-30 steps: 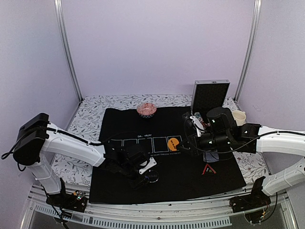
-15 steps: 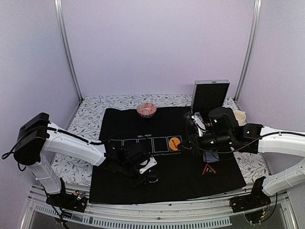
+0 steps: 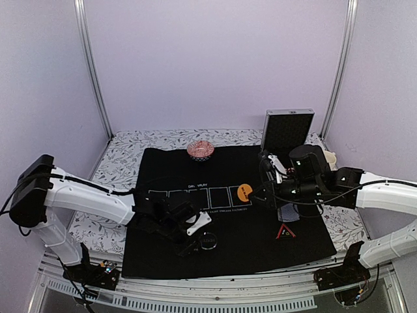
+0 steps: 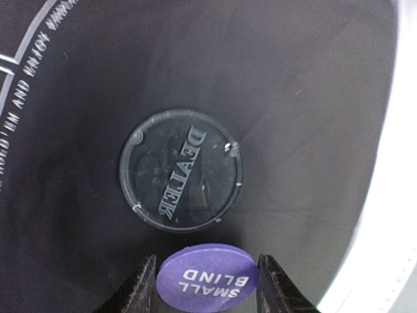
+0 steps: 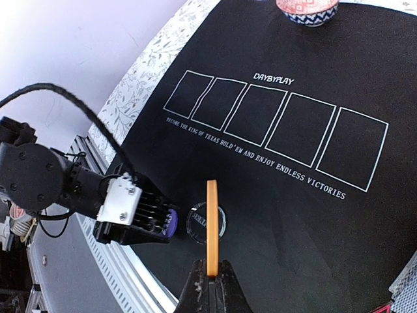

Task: Distribute texas hold em gaming equipment
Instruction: Pick up the small blind button from the dealer area, then place the small blind button on the poker table mat.

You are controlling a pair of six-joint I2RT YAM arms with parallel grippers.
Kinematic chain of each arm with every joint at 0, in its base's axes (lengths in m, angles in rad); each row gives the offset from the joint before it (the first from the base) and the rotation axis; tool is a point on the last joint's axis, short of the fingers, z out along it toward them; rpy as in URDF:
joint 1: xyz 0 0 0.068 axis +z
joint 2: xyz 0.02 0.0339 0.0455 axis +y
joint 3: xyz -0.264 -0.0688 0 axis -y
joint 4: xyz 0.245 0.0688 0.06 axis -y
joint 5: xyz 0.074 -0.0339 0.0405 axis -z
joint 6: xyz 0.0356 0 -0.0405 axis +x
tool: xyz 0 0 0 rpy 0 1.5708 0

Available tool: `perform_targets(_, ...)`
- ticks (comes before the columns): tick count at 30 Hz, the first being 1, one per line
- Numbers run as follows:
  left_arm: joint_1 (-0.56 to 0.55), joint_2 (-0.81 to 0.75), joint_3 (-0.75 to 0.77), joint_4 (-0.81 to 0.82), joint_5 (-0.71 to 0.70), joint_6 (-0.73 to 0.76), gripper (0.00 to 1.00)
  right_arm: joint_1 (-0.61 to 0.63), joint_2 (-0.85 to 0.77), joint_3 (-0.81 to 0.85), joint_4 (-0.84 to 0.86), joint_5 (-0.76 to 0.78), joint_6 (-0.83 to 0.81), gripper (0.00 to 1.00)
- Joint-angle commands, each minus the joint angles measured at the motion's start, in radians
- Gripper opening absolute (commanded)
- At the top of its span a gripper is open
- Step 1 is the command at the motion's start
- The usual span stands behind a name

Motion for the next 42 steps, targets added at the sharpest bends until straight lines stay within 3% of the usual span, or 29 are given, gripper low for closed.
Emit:
perform_targets(1, 0.02, -0.1, -0.003, -0.028, 0.019, -0.003, 0.38, -0.054, -0.037, -0.014, -0.028, 0.027, 0.053, 0.02)
perform_targets(14, 0.194, -0.344, 0.005, -0.141, -0.008, 0.056, 0.4, -0.285, 0.033, 0.079, -0.112, -0.008, 0.062, 0.02)
perform_targets(24, 0.31, -0.4, 0.126, -0.285, -0.103, 0.169, 0.42, -0.34, 0.209, 0.283, -0.151, -0.034, -0.025, 0.02)
perform_targets(33, 0.372, -0.399, 0.069, -0.173, -0.091, 0.179, 0.41, -0.347, 0.395, 0.438, -0.144, -0.041, -0.04, 0.02)
perform_targets(42, 0.416, -0.419, 0.0, -0.109, 0.016, 0.168, 0.39, -0.347, 0.574, 0.563, -0.097, -0.074, 0.0, 0.02)
